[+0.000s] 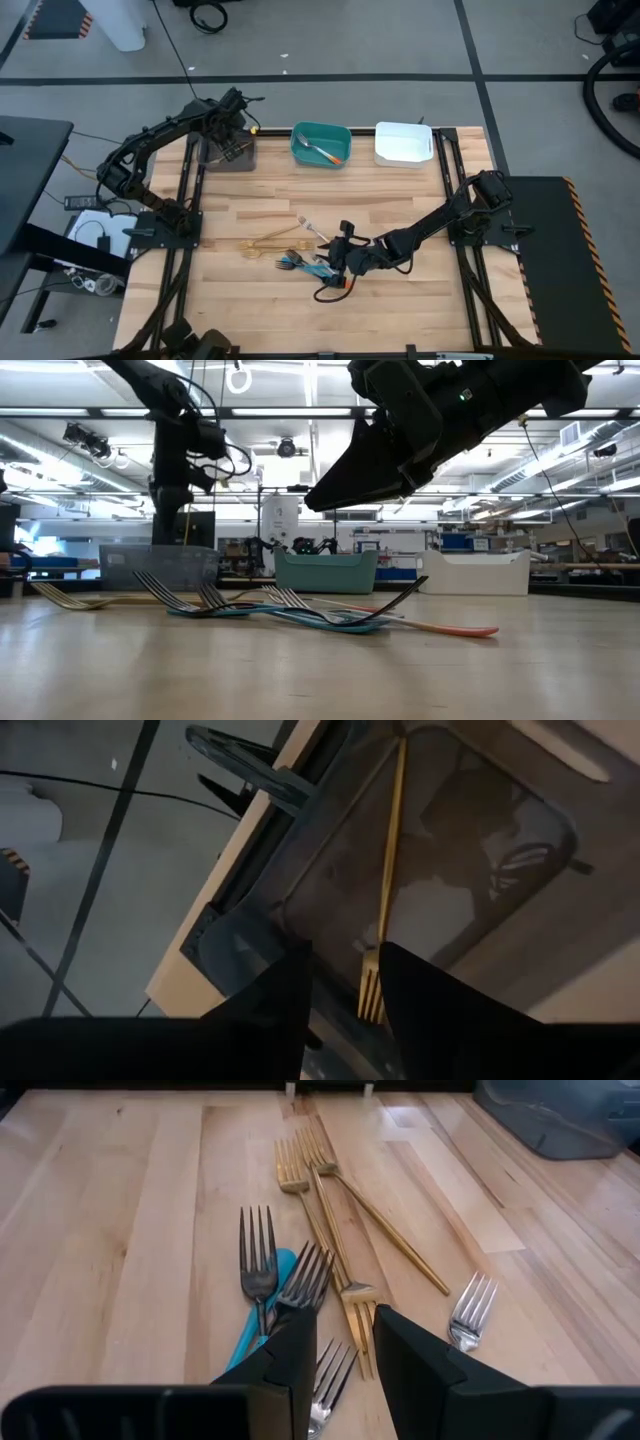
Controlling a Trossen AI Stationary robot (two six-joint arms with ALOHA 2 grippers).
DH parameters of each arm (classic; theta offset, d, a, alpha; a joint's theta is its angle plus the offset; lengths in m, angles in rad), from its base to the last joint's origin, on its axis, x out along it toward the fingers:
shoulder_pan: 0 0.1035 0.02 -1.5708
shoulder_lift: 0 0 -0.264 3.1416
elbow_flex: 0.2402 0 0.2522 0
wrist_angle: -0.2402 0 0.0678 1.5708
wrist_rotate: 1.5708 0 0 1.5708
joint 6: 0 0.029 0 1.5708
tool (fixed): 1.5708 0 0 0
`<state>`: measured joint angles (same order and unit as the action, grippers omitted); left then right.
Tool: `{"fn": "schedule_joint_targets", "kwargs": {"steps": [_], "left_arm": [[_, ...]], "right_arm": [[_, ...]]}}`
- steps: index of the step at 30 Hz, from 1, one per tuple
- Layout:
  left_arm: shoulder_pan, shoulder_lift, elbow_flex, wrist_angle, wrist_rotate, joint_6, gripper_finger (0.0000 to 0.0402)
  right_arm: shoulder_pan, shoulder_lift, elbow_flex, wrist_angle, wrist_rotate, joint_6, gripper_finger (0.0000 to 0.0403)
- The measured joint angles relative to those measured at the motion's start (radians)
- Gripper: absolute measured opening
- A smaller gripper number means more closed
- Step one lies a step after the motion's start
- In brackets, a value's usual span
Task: Sort silverware by color (type)
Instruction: Put the gold fork into the black bin
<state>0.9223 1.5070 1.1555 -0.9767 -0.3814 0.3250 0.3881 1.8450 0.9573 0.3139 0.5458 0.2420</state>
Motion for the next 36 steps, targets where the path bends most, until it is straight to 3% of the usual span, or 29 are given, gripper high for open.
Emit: {"fn": "schedule_joint_targets", "kwargs": {"steps": [15,30,36], "left_arm": [[-0.228,-0.037,0.110,-0.089,0.001,-0.049,0.0128],[-0.656,-0.063,0.110,-0.160,0.047,-0.277,0.0128],[-0.789,-0.063,0.106,-0.154,0.057,-0.364,0.0128]], "right_arm": [[0.000,0.000,0.000,0.001,0.039,-0.017,0.0109],[0.007,0.000,0.000,-0.006,0.103,-0.028,0.0109],[0.023,0.000,0.000,-0.036,0.183,-0.029,0.0109]]}}
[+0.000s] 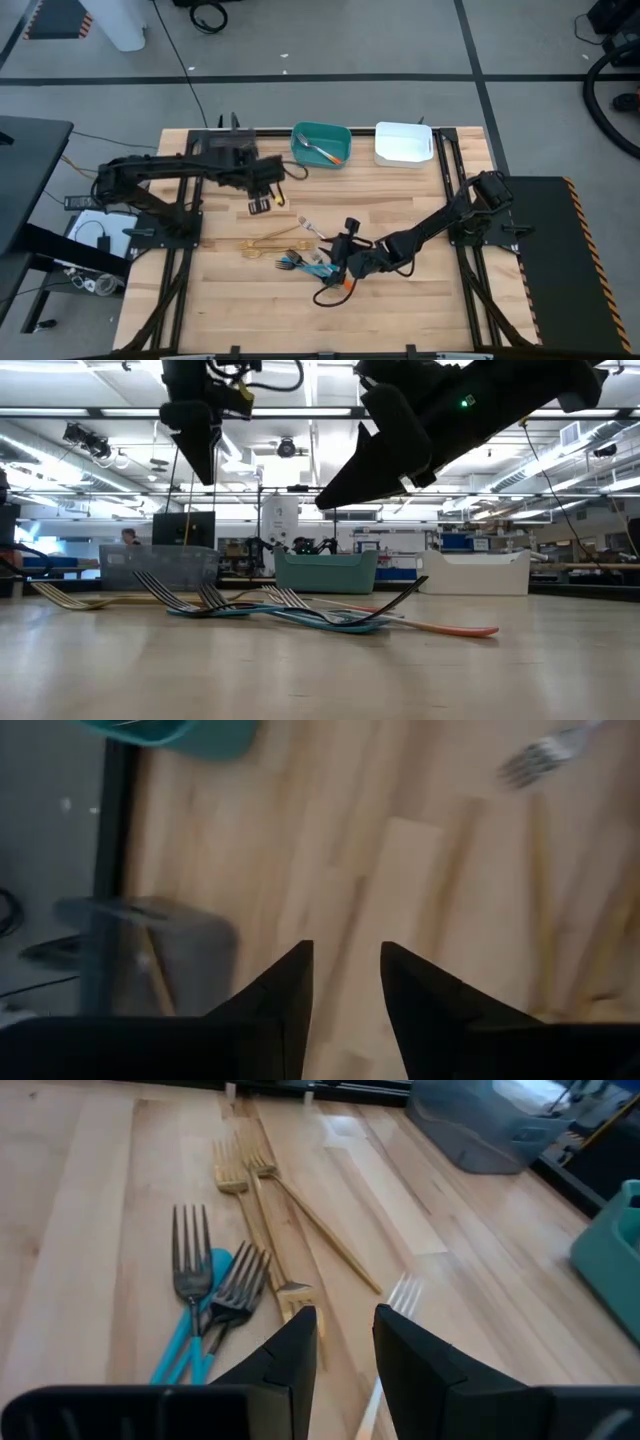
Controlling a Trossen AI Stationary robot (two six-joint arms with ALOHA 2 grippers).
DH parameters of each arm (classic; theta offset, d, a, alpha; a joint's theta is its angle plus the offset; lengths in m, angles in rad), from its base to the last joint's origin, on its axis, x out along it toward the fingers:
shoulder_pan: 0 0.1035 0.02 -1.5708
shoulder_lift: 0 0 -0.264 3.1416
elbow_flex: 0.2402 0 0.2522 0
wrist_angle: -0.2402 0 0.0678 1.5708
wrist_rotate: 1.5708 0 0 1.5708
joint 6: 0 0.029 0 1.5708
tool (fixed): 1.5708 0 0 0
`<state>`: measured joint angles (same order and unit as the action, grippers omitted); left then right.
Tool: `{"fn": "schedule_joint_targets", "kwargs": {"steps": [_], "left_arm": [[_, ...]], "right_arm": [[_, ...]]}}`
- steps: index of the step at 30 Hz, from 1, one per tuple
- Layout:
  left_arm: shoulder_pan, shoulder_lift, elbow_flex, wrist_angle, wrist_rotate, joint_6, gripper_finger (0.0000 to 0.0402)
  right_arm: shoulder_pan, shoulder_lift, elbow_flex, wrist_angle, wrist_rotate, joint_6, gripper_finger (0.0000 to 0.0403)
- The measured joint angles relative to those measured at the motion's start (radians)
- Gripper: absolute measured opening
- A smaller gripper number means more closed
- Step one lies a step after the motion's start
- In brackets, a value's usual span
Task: Sort silverware by color (type)
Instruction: Put the gold fork into the black bin
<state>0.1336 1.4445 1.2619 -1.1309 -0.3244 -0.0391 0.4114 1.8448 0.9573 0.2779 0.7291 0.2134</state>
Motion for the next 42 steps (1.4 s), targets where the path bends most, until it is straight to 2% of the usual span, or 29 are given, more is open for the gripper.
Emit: {"fn": "schedule_joint_targets", "kwargs": {"steps": [6,19,29,42], "left_arm": [[-0.100,0.000,-0.098,0.106,0.083,-0.095,0.0124],[-0.220,0.001,-0.313,0.274,0.143,-0.286,0.0110],[-0.261,0.001,-0.466,0.426,0.193,-0.431,0.0109],[-0.280,0.001,-0.589,0.615,0.248,-0.539,0.0109]], "right_arm": [[0.014,0.000,0.000,0.000,0.064,-0.015,0.0109],[0.015,0.000,0.000,0.000,0.065,-0.026,0.0109],[0.015,0.000,0.000,-0.002,0.063,-0.026,0.0109],[0.015,0.000,0.000,-0.003,0.056,-0.026,0.0109]]}}
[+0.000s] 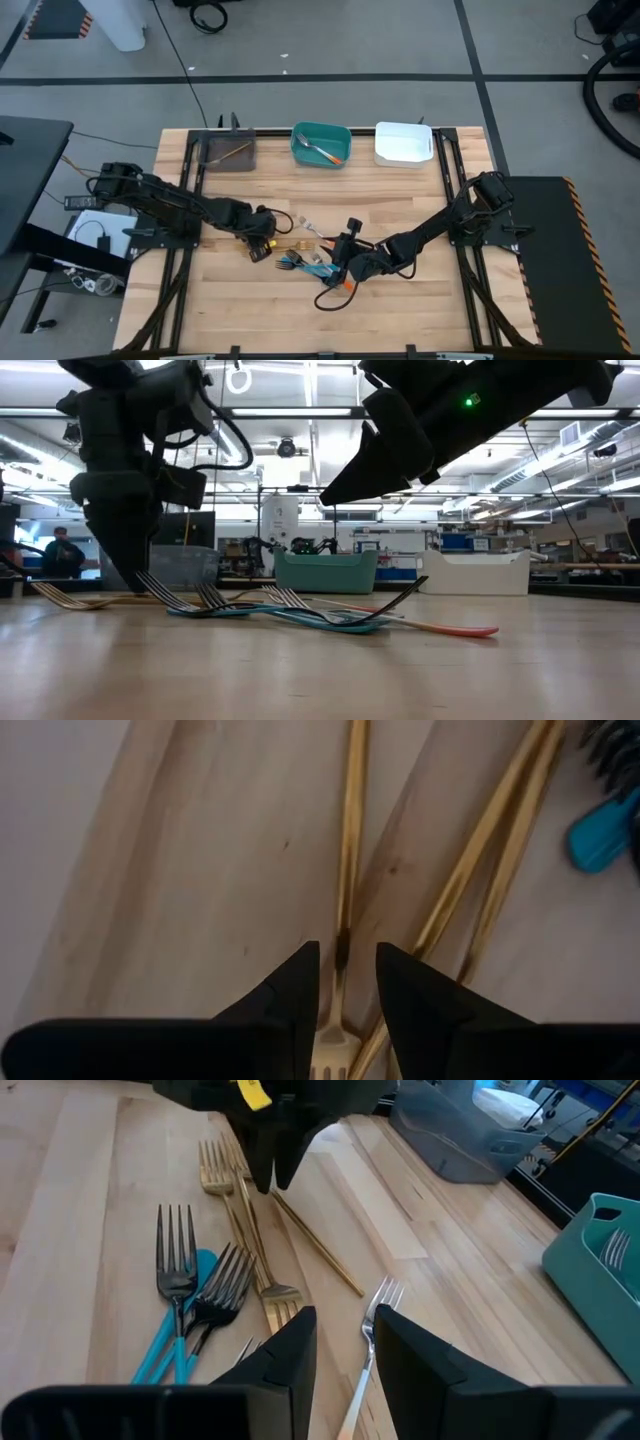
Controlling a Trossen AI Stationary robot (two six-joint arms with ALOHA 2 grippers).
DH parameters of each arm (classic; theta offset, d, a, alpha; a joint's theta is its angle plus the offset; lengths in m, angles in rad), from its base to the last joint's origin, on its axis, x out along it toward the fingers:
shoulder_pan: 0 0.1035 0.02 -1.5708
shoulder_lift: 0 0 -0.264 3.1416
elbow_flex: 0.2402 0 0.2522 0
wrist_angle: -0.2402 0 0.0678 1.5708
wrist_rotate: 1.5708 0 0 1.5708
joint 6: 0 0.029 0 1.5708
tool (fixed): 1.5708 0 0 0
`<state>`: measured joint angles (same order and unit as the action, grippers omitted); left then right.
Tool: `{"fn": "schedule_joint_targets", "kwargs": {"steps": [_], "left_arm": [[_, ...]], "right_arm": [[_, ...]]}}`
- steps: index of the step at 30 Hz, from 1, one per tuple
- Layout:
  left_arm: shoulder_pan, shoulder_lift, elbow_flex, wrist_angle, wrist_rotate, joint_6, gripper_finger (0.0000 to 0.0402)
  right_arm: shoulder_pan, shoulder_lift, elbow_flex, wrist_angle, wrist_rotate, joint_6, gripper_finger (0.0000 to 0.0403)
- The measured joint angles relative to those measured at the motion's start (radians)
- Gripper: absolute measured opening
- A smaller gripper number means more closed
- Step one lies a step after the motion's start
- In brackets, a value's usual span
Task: Sort silverware by color (type)
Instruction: Put the gold fork into the black bin
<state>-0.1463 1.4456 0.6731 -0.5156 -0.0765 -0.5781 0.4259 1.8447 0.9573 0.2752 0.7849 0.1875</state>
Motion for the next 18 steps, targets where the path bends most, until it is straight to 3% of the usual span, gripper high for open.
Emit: {"fn": "schedule_joint_targets", "kwargs": {"steps": [8,18], "left_arm": [[-0.004,0.000,-0.041,0.045,0.000,-0.020,0.0102],[-0.003,-0.003,-0.060,0.055,0.000,-0.017,0.0017]], "right_arm": [[0.000,0.000,0.000,0.000,-0.001,0.000,0.0109],[0.000,0.000,0.000,0.000,-0.002,0.000,0.0109]]}}
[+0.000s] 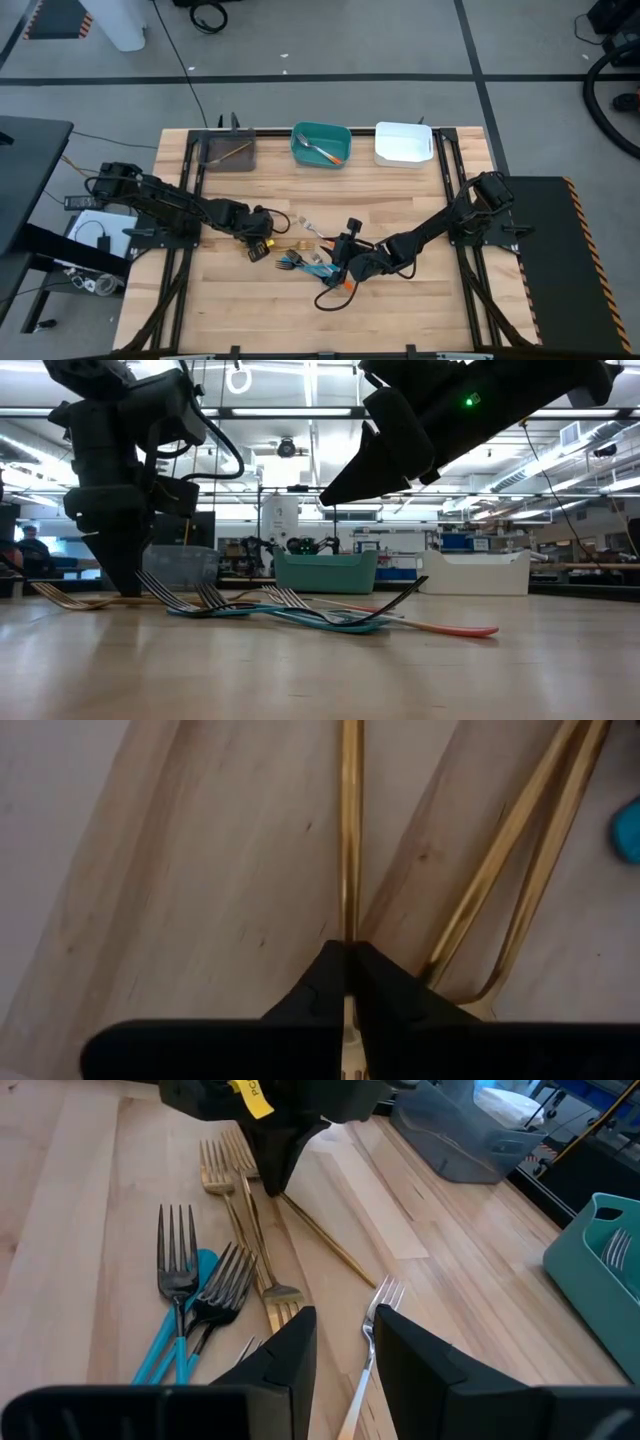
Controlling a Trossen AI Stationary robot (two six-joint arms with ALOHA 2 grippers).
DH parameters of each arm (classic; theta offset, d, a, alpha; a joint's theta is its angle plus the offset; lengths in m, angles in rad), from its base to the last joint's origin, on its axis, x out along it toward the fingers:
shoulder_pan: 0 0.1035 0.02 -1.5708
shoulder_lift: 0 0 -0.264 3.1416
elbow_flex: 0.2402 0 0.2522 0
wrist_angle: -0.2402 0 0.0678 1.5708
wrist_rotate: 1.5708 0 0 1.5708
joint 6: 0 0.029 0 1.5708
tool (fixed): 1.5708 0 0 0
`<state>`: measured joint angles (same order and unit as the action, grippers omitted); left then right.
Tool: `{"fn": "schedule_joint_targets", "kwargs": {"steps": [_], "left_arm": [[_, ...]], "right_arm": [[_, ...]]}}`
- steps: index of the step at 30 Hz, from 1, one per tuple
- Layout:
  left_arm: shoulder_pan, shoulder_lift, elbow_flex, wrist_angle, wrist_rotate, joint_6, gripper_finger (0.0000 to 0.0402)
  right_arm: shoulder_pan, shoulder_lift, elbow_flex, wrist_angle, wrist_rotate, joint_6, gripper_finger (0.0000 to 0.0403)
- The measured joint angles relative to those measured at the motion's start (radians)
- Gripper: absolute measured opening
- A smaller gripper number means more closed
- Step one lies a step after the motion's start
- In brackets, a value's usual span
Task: Sort silverware by color (type)
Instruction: Put the gold fork into the black bin
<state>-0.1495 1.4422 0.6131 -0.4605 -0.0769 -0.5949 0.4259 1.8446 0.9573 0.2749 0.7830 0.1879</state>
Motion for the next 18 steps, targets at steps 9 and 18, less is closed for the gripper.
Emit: {"fn": "schedule_joint_targets", "kwargs": {"steps": [9,18], "left_arm": [[0.000,0.000,-0.012,0.009,0.012,0.004,0.0017],[0.015,-0.039,0.041,-0.087,0.021,0.044,0.0017]], "right_arm": [[0.000,0.000,0.000,0.000,-0.001,0.000,0.0109],[0.000,0.000,0.000,0.001,-0.001,0.003,0.0109]]}}
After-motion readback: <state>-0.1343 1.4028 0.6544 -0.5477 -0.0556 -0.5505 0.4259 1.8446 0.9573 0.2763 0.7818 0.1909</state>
